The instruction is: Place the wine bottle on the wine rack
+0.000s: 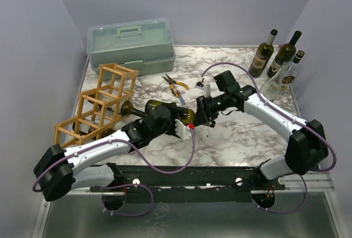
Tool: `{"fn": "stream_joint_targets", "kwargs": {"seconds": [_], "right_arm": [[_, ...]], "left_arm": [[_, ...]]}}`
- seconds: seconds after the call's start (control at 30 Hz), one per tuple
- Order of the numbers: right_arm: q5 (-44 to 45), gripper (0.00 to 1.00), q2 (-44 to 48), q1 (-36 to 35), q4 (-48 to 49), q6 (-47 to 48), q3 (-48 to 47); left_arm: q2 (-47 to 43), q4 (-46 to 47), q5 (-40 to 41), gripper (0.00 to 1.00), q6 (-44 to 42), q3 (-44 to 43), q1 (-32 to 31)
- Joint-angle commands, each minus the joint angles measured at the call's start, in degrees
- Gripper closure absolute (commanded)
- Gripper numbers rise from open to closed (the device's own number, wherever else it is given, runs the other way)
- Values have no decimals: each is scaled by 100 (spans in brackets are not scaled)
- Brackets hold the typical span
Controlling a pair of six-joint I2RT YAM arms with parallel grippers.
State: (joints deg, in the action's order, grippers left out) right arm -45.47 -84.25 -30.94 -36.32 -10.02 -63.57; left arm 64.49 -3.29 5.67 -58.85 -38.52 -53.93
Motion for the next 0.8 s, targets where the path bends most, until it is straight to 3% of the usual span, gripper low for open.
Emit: {"fn": "stream_joint_targets", "kwargs": {"seconds": [0.0, 0.1, 0.27, 0.3, 0.33, 0.6, 0.77], "right_arm": [[-174, 65, -39, -44, 175, 36, 72], [-126, 99, 67, -42, 221, -32, 141], [730, 100, 573, -43, 286, -290, 187], [855, 99, 659, -43, 284, -336, 174], [947, 99, 722, -42, 291, -382, 183], [1545, 100, 1035, -42, 354, -532, 158], [1282, 99, 1173, -44, 603, -523, 161]], "left_arm": [[-171, 386, -267, 100, -65, -76, -91], [-171, 436, -312, 97, 89, -129, -100], [-264, 530, -537, 36, 371, -158, -116], [-319, 531, -558, 13, 427, -162, -118], [-374, 531, -732, 2, 509, -162, -117], [-864, 628, -1134, 1, 1573, -500, -92], [-1098, 644, -1139, 1, 2640, -1009, 152]]}}
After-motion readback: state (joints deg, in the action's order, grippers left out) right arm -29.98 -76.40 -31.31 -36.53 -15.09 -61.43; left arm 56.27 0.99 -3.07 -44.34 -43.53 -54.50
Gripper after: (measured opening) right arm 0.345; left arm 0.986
